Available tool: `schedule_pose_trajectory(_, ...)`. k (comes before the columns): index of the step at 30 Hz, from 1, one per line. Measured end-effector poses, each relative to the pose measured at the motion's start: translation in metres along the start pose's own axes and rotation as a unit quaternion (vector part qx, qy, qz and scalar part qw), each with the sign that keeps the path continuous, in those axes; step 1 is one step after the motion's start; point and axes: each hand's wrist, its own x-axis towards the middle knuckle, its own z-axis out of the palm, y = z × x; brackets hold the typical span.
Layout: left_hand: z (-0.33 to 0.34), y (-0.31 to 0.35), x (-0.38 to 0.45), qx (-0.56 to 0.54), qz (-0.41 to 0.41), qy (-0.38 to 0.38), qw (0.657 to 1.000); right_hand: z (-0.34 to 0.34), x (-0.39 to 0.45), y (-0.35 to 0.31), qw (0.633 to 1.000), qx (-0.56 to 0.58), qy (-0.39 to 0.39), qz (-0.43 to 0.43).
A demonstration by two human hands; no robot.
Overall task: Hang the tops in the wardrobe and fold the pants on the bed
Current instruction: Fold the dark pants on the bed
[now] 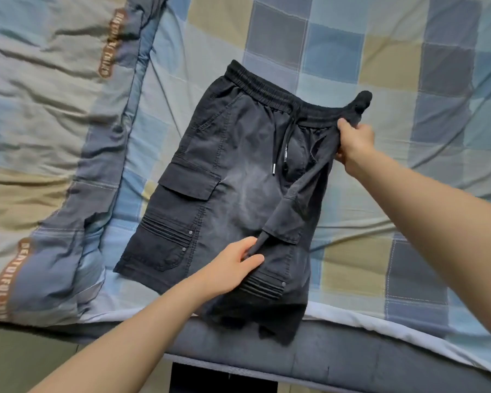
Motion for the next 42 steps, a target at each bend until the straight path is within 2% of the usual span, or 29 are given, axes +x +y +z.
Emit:
schedule_pose_trajectory(3, -0.041, -0.017, -0.028, 0.028, -0.036, 0.108, 0.993, 0.043, -0.016, -0.023, 0.999, -0.015, -0.032, -0.014)
schedule_pose_trajectory(5, -0.065, -0.032, -0.042, 0.01, -0.035, 0.136, 0.99, 0.071, -0.026, -0.036, 0.999, -0.021, -0.047, -0.014)
schedule_pose_trajectory(8, -0.103, -0.06, -0.054, 0.053, -0.082, 0.164, 0.982, 0.116, -0.034, -0.048, 0.993, -0.075, -0.081, -0.03)
schedule_pose_trajectory(10, -0.126, -0.082, -0.057, 0.04, -0.104, 0.193, 0.975, 0.151, -0.038, -0.052, 0.987, -0.111, -0.109, -0.042)
schedule_pose_trajectory(12, -0.142, -0.101, -0.055, -0.002, -0.119, 0.235, 0.965, 0.18, -0.039, -0.056, 0.98, -0.147, -0.121, -0.056)
schedule_pose_trajectory(16, -0.165, -0.123, -0.047, 0.002, -0.132, 0.315, 0.94, 0.221, -0.031, -0.065, 0.965, -0.211, -0.121, -0.102)
schedule_pose_trajectory(18, -0.171, -0.126, -0.042, 0.014, -0.133, 0.323, 0.937, 0.233, -0.026, -0.067, 0.95, -0.279, -0.093, -0.109)
schedule_pose_trajectory(19, -0.172, -0.127, -0.041, 0.032, -0.133, 0.327, 0.935, 0.242, -0.03, -0.066, 0.935, -0.328, -0.062, -0.122)
schedule_pose_trajectory(20, -0.172, -0.129, -0.039, 0.059, -0.129, 0.332, 0.933, 0.246, -0.031, -0.063, 0.904, -0.391, -0.054, -0.167)
schedule_pose_trajectory(21, -0.172, -0.131, -0.039, 0.093, -0.125, 0.33, 0.931, 0.251, -0.031, -0.062, 0.894, -0.403, -0.052, -0.187)
schedule_pose_trajectory(23, -0.169, -0.139, -0.039, 0.141, -0.132, 0.307, 0.932, 0.253, -0.037, -0.055, 0.921, -0.341, -0.088, -0.167)
schedule_pose_trajectory(25, -0.166, -0.146, -0.042, 0.148, -0.143, 0.289, 0.935, 0.241, -0.042, -0.042, 0.914, -0.332, -0.118, -0.201)
schedule_pose_trajectory(28, -0.159, -0.145, -0.043, 0.178, -0.136, 0.297, 0.928, 0.199, -0.053, -0.02, 0.925, -0.292, -0.074, -0.232)
schedule_pose_trajectory(30, -0.157, -0.145, -0.045, 0.215, -0.146, 0.312, 0.914, 0.155, -0.053, 0.011, 0.951, -0.243, 0.002, -0.191)
schedule_pose_trajectory(32, -0.159, -0.145, -0.047, 0.231, -0.152, 0.33, 0.903, 0.108, -0.048, 0.055, 0.977, -0.186, 0.076, -0.078)
schedule_pose_trajectory(33, -0.16, -0.145, -0.048, 0.228, -0.152, 0.331, 0.903, 0.088, -0.05, 0.078, 0.981, -0.175, 0.081, -0.01)
schedule_pose_trajectory(36, -0.165, -0.14, -0.045, 0.193, -0.172, 0.323, 0.91, 0.056, -0.067, 0.138, 0.974, -0.167, -0.008, 0.152)
schedule_pose_trajectory(38, -0.166, -0.136, -0.043, 0.158, -0.18, 0.32, 0.917, 0.052, -0.086, 0.156, 0.962, -0.163, -0.083, 0.202)
schedule_pose_trajectory(42, -0.167, -0.132, -0.044, 0.119, -0.165, 0.319, 0.926, 0.048, -0.104, 0.15, 0.935, -0.173, -0.161, 0.264)
